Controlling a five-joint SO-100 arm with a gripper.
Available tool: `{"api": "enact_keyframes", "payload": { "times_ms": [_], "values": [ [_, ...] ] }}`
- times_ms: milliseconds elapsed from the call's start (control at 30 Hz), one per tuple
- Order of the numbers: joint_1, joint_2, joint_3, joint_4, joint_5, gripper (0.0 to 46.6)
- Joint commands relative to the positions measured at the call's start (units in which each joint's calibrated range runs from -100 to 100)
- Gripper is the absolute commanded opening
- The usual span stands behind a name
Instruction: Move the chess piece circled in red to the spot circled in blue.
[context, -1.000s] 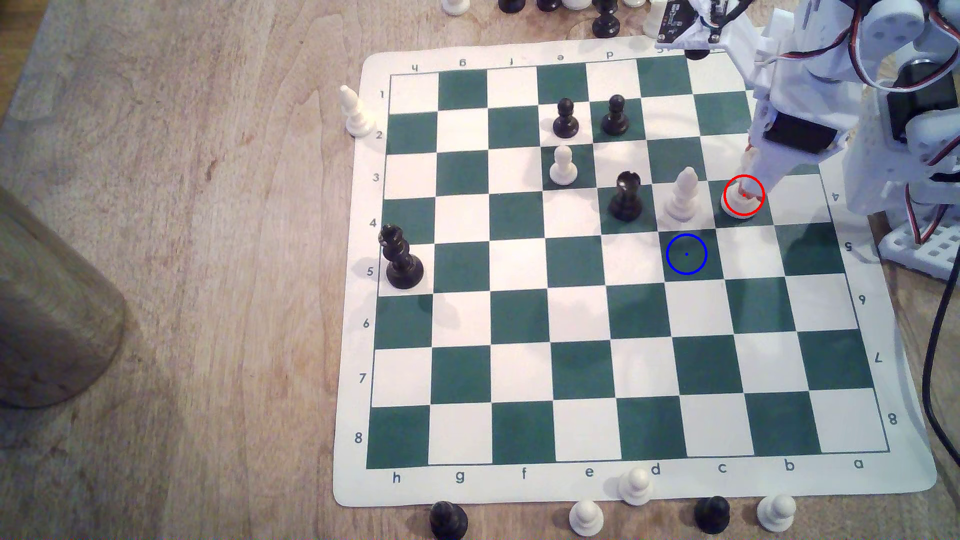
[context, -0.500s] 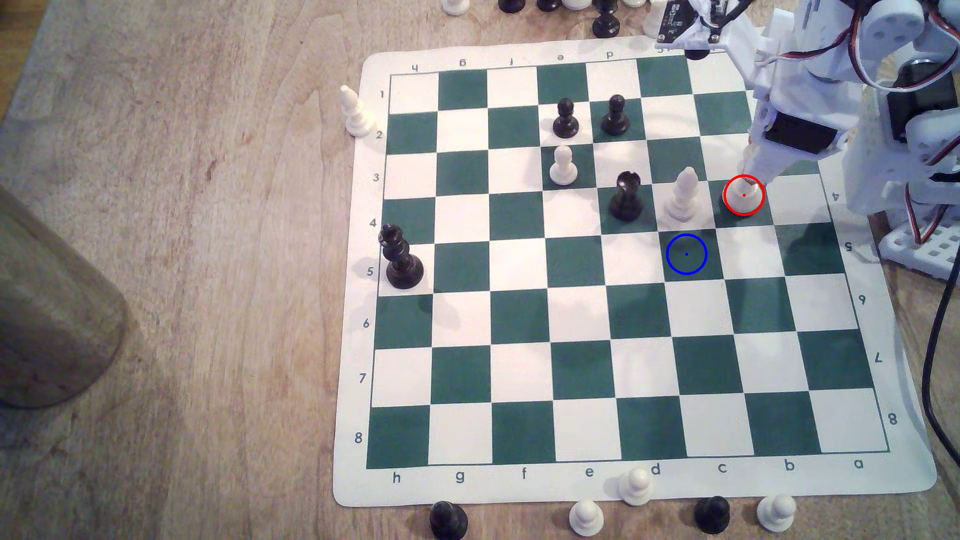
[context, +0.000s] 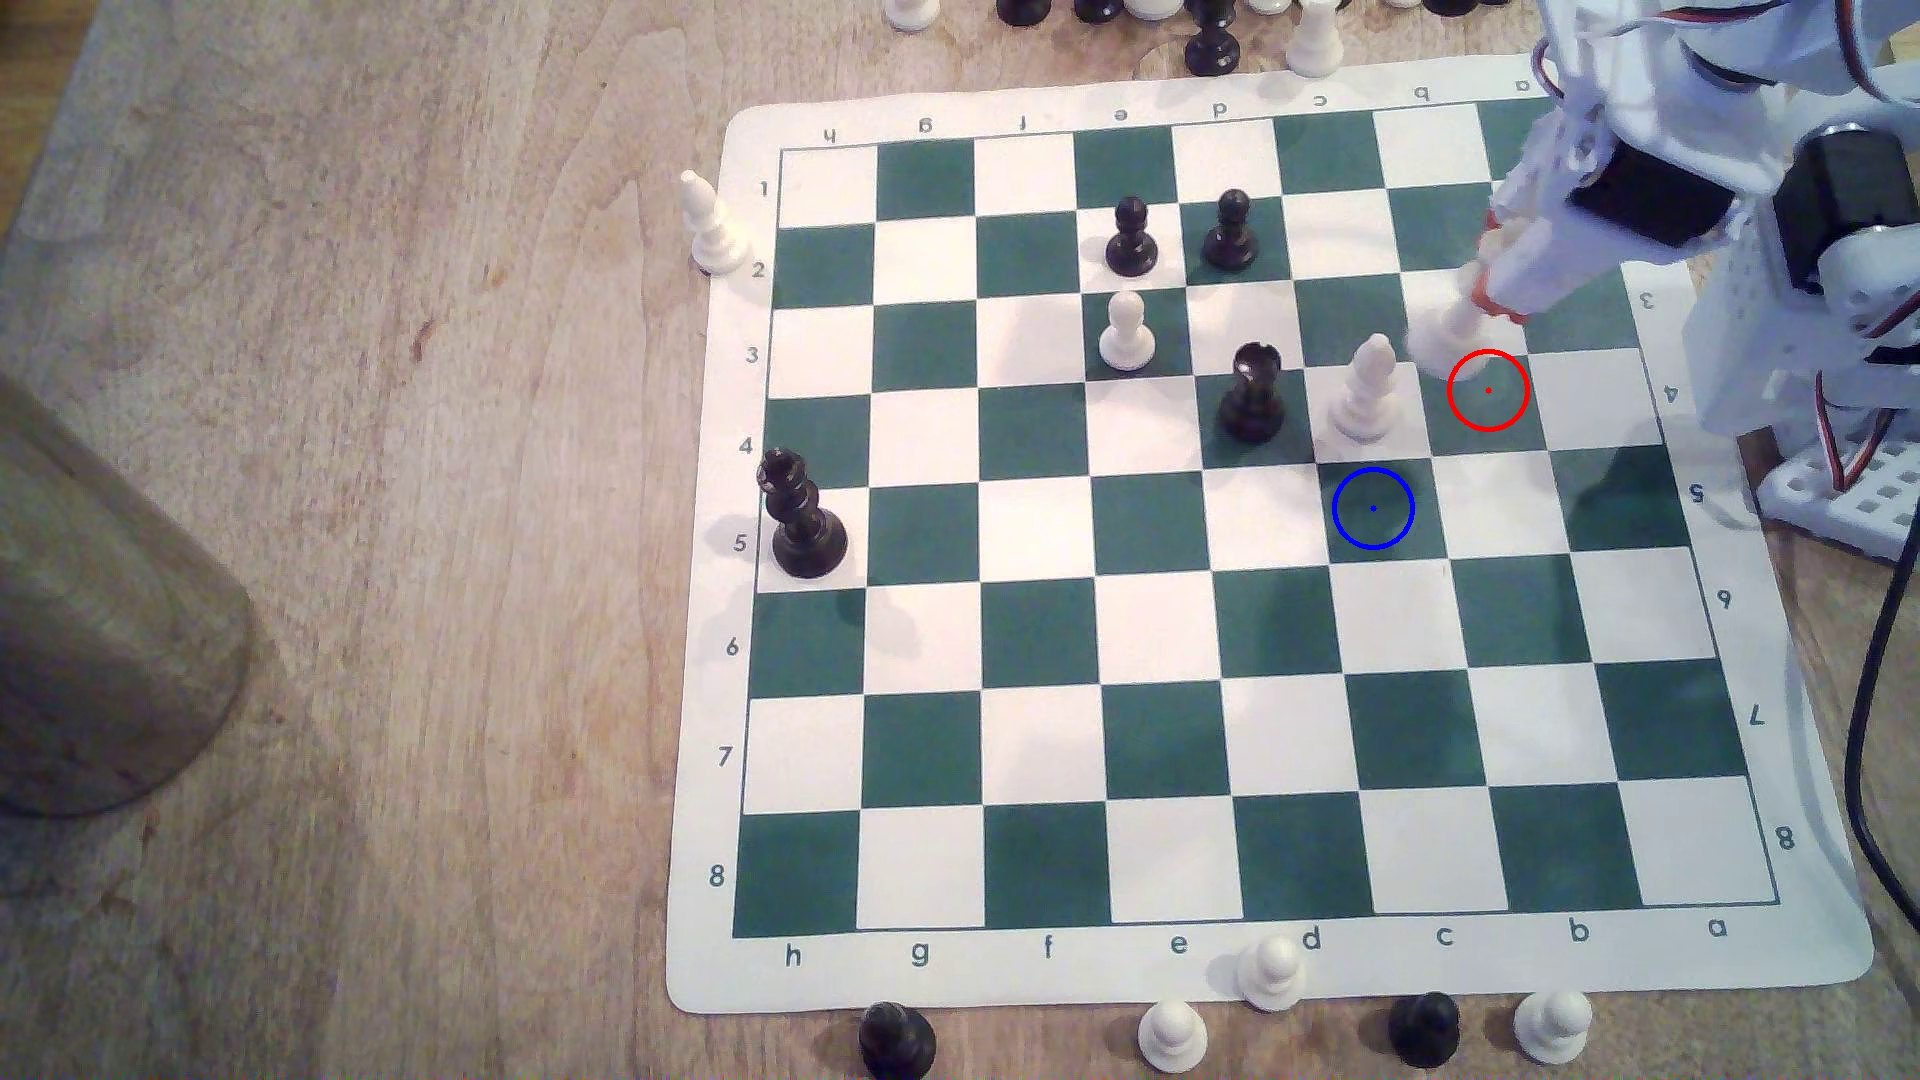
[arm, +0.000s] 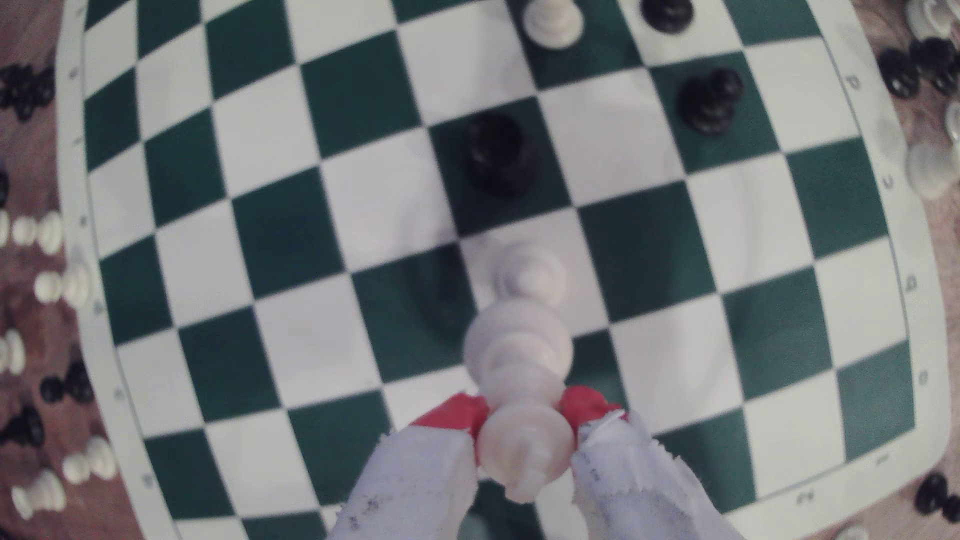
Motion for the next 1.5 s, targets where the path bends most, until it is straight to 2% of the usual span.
{"api": "enact_keyframes", "payload": {
  "times_ms": [0, 333, 633, 1467],
  "values": [
    [-3.8, 8.4, -5.9, -5.9, -1.2, 3.4],
    [-8.3, 20.6, -8.0, -13.5, -2.9, 3.3],
    [-10.5, 24.1, -7.4, -16.3, -2.9, 3.3],
    [-8.7, 26.2, 0.1, -19.4, -2.3, 3.9]
  ]
}}
